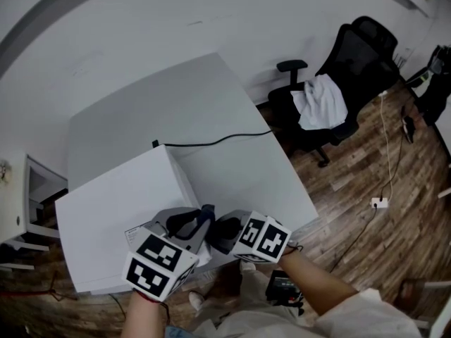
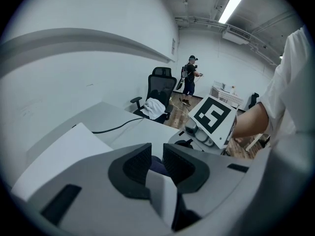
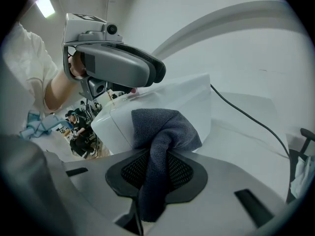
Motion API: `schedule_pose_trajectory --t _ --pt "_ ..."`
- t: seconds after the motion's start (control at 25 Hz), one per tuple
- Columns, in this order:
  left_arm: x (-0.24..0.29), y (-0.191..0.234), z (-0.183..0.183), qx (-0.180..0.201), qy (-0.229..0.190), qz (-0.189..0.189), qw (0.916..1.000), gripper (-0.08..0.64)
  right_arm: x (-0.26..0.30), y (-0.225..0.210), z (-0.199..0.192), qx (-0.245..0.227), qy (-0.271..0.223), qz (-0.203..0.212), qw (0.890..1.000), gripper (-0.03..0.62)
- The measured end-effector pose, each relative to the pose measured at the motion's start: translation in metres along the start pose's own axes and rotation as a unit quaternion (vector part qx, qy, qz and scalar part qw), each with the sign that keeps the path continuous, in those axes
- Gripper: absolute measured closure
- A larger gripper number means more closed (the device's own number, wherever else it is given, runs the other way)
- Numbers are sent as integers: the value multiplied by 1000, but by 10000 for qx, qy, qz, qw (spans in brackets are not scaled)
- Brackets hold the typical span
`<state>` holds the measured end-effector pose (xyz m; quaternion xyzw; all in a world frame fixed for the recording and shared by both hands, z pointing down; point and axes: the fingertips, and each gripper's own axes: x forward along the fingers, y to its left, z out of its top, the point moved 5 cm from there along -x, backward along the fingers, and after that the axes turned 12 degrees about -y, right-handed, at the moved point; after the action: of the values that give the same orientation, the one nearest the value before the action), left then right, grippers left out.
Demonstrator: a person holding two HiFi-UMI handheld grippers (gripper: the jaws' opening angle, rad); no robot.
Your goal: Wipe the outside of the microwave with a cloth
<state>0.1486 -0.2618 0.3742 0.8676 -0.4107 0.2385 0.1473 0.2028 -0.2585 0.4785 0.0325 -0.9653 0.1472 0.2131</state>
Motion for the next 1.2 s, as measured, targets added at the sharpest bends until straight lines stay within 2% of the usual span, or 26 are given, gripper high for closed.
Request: schedule_pose_trajectory --t 0.16,0.36,0.64,0.96,1.2 --pt "-7 -6 -4 -12 0 -13 10000 486 -6 10 -2 118 -84 -101 9998 502" --pt "-13 -13 -4 -20 -50 -64 10000 486 -17 21 6 164 -86 -28 9998 502" --pt "-31 -19 -2 -66 -267 -62 9996 486 -35 39 20 286 -320 -144 9990 502" --pt "-65 -15 -13 -142 -547 124 9983 486 -47 50 44 -313 -210 -726 9966 502" --pt "-104 -5 -33 -364 -803 387 9954 486 -38 72 68 -668 -289 -947 9928 500"
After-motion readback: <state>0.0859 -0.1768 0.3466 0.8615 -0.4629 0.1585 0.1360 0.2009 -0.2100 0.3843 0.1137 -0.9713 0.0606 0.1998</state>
